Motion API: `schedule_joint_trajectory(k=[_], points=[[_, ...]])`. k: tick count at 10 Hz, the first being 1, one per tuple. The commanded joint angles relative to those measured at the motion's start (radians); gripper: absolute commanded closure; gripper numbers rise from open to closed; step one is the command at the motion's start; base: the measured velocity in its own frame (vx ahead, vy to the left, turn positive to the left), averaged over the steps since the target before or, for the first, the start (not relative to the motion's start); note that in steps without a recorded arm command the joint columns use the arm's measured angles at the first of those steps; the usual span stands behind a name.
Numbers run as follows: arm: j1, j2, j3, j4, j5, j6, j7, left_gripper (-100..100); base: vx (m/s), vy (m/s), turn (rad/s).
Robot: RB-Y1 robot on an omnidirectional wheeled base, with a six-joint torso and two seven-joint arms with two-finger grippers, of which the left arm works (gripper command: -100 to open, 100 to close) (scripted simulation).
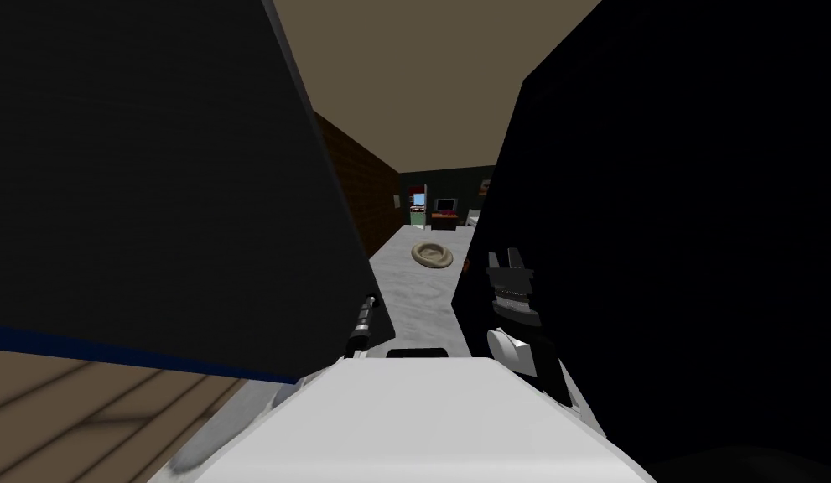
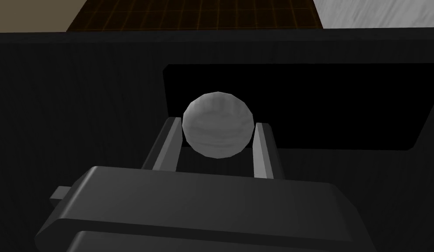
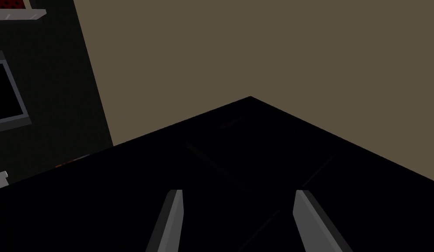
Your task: Push the door open
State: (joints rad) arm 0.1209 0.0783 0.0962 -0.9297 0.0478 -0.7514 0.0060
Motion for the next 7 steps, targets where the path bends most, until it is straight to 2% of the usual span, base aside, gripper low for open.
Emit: schedule_joint_trajectory(k=[1, 3, 4, 7], points=[[-0.005, 0.009, 0.033, 0.009, 0.014, -0.004, -0.009, 100, 0.136, -0.040, 0.095], [-0.007, 0.011, 0.051, 0.011, 0.024, -0.003, -0.013, 100, 0.158, -0.018, 0.092], [0.008, 0.001, 0.039, -0.008, 0.023, 0.008, -0.010, -100, -0.033, -0.056, 0.091], [0.016, -0.016, 0.041, -0.022, 0.030, 0.013, -0.011, -100, -0.196, -0.143, 0.052]])
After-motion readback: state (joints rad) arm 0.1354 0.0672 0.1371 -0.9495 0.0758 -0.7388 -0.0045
